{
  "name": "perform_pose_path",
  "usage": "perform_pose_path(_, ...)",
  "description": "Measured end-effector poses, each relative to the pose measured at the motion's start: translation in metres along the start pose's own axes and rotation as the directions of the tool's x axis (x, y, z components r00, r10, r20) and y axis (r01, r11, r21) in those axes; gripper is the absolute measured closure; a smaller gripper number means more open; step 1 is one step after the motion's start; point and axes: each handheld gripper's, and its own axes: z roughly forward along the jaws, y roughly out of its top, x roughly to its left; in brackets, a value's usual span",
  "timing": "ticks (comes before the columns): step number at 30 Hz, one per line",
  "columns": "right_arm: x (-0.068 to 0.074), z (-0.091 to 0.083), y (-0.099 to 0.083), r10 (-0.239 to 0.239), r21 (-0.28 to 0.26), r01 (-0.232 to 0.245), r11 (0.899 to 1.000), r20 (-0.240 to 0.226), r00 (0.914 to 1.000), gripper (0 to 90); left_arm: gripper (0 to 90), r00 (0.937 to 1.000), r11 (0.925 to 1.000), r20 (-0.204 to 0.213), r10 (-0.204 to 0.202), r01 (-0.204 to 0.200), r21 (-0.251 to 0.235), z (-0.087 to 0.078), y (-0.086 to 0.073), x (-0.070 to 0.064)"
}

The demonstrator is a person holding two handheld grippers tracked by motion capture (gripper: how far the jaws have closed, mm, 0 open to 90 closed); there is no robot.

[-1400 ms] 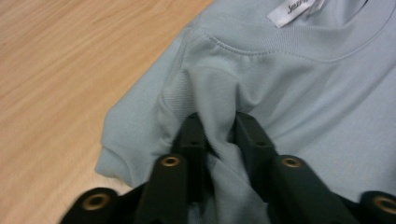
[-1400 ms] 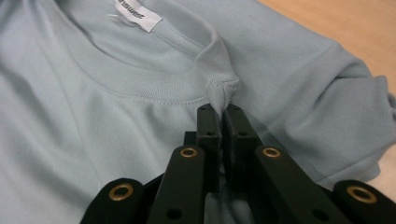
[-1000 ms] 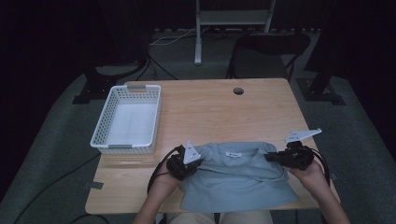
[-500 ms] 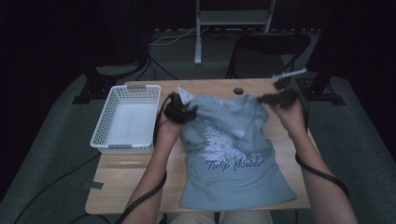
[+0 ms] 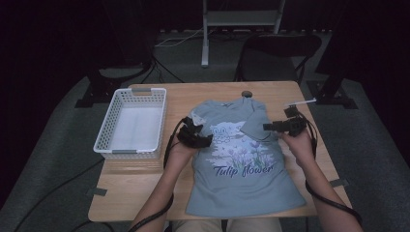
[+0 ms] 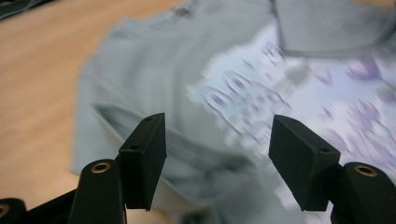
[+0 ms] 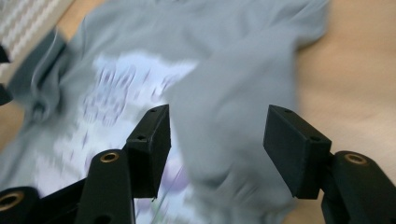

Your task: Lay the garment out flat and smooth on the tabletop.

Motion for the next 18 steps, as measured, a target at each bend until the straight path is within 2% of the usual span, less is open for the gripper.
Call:
perform_pose_path(1, 0.003, 0.001, -0.006, -0.014, 0.01, 0.014, 1.0, -0.009, 0.9999, 39.0, 38.3, 0.9999, 0.9999, 0.002, 0.012, -0.012, 0.003, 0.0, -0.005, -0.004)
perform_pose_path(5, 0.017, -0.002, -0.028, -0.036, -0.022, 0.035, 0.999, -0.044, 0.9984, 31.0, 38.2, 0.9992, 0.9994, 0.026, 0.03, -0.03, -0.017, -0.008, -0.023, -0.017)
perform_pose_path(7, 0.022, -0.005, -0.036, -0.041, -0.029, 0.039, 0.999, -0.077, 0.9962, 27.2, 38.2, 0.9989, 0.9987, 0.044, 0.018, -0.016, -0.048, -0.018, -0.033, -0.02)
perform_pose_path(8, 0.022, -0.005, -0.036, -0.041, -0.029, 0.039, 0.999, -0.077, 0.9962, 27.2, 38.2, 0.9989, 0.9987, 0.044, 0.018, -0.016, -0.048, -0.018, -0.033, -0.02)
perform_pose_path(10, 0.027, -0.007, -0.042, -0.056, -0.016, 0.055, 0.998, -0.076, 0.9955, 23.2, 38.2, 0.9973, 0.9956, 0.074, -0.003, 0.01, -0.093, -0.032, -0.047, -0.02)
perform_pose_path(11, 0.027, -0.007, -0.044, -0.046, -0.003, 0.046, 0.999, -0.103, 0.9936, 21.4, 38.2, 0.9918, 0.9905, 0.125, -0.024, 0.041, -0.132, -0.039, -0.057, -0.019)
perform_pose_path(12, 0.027, -0.007, -0.044, -0.046, -0.003, 0.046, 0.999, -0.103, 0.9936, 21.4, 38.2, 0.9918, 0.9905, 0.125, -0.024, 0.041, -0.132, -0.039, -0.057, -0.019)
perform_pose_path(14, 0.027, -0.007, -0.045, -0.036, 0.001, 0.036, 0.999, -0.119, 0.9923, 19.6, 36.6, 0.9894, 0.9857, 0.138, -0.046, 0.067, -0.154, -0.044, -0.065, -0.02)
perform_pose_path(15, 0.028, -0.007, -0.045, -0.035, 0.005, 0.036, 0.999, -0.125, 0.9916, 19.6, 31.4, 0.9893, 0.9836, 0.14, -0.042, 0.065, -0.168, -0.046, -0.069, -0.021)
perform_pose_path(16, 0.03, -0.005, -0.044, -0.032, 0.021, 0.035, 0.999, -0.133, 0.9906, 19.1, 30.9, 0.9908, 0.9802, 0.13, -0.039, 0.063, -0.188, -0.05, -0.075, -0.023)
perform_pose_path(17, 0.03, -0.005, -0.044, -0.032, 0.021, 0.035, 0.999, -0.133, 0.9906, 19.1, 30.8, 0.9908, 0.9802, 0.13, -0.039, 0.063, -0.188, -0.05, -0.075, -0.023)
perform_pose_path(18, 0.031, -0.003, -0.042, -0.029, 0.028, 0.034, 0.999, -0.152, 0.9879, 18.6, 30.8, 0.9909, 0.9782, 0.13, -0.036, 0.062, -0.199, -0.053, -0.081, -0.024)
